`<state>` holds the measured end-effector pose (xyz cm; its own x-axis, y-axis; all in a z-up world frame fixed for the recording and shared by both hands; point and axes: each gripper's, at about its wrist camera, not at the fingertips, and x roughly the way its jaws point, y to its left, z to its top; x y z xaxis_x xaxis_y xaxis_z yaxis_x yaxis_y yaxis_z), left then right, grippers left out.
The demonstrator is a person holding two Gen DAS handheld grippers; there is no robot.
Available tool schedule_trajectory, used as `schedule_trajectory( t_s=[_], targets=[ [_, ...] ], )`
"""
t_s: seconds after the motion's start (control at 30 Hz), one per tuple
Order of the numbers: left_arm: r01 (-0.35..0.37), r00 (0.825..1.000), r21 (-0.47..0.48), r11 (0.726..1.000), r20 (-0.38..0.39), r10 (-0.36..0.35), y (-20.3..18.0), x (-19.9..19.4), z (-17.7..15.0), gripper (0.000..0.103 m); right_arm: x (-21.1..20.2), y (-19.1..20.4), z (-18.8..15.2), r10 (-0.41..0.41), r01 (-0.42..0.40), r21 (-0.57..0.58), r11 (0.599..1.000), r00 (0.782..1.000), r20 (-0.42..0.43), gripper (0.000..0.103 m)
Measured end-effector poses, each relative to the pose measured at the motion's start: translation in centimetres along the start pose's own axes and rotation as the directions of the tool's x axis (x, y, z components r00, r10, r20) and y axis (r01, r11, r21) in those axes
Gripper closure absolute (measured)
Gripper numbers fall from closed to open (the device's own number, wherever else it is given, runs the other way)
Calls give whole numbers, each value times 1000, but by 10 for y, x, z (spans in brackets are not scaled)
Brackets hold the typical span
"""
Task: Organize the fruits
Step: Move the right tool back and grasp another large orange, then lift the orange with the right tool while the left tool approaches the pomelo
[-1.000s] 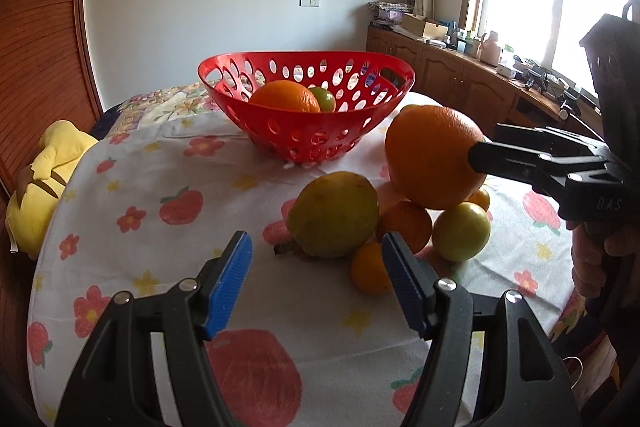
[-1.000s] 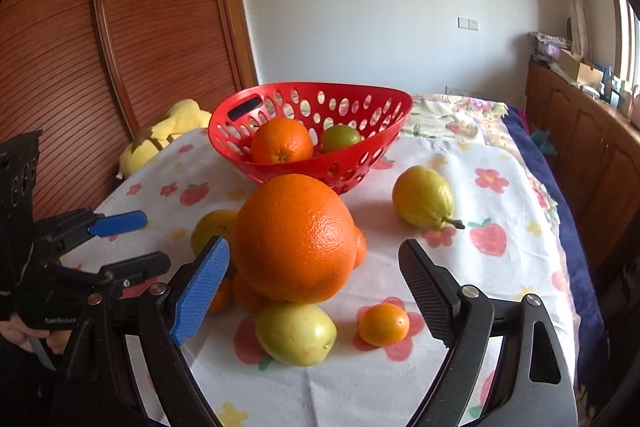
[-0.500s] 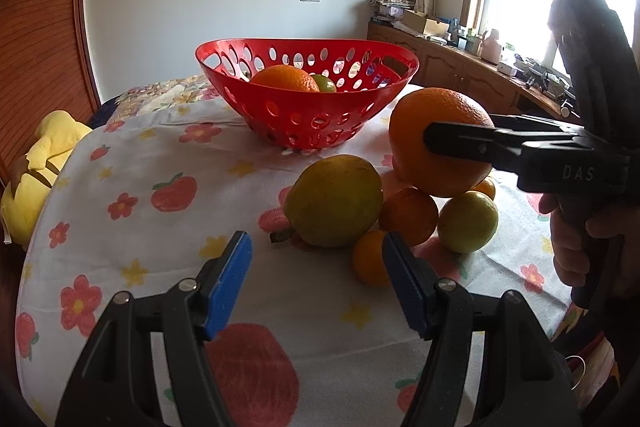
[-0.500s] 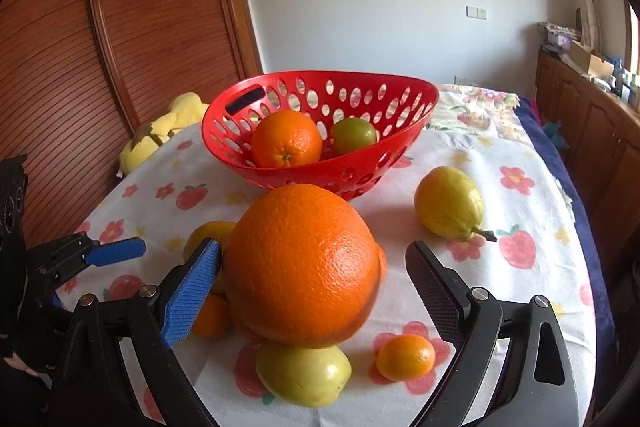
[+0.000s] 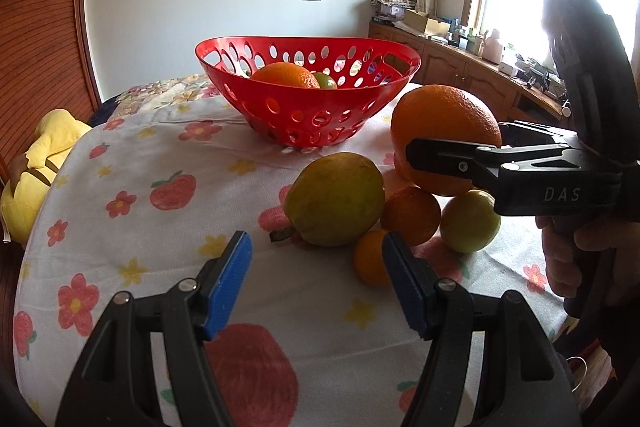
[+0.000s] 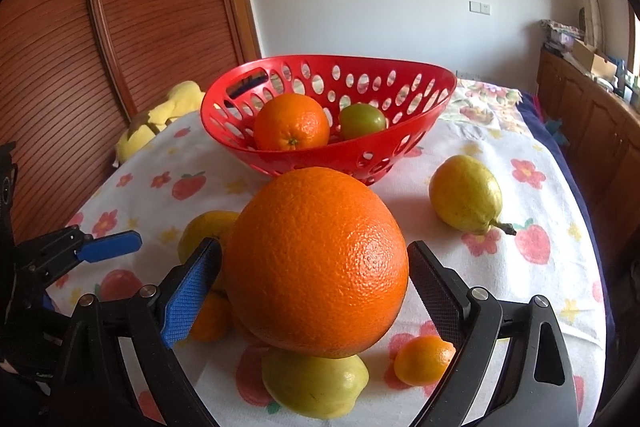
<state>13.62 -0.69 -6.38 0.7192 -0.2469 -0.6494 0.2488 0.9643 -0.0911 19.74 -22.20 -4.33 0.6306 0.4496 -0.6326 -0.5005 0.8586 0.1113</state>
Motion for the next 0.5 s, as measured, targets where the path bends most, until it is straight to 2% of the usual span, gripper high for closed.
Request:
schedule_trajectory(
  t_s=[0.23, 0.5],
  targets=[
    [-4, 1000, 4, 1000, -2, 4, 0, 2, 1, 35, 3, 3, -3, -16, 16, -17, 1000, 1000, -7, 17],
    [0, 1000, 10, 1000, -5, 0, -2, 11, 11, 35, -2, 4, -6, -21, 21, -12, 1000, 999, 42, 19]
  ],
)
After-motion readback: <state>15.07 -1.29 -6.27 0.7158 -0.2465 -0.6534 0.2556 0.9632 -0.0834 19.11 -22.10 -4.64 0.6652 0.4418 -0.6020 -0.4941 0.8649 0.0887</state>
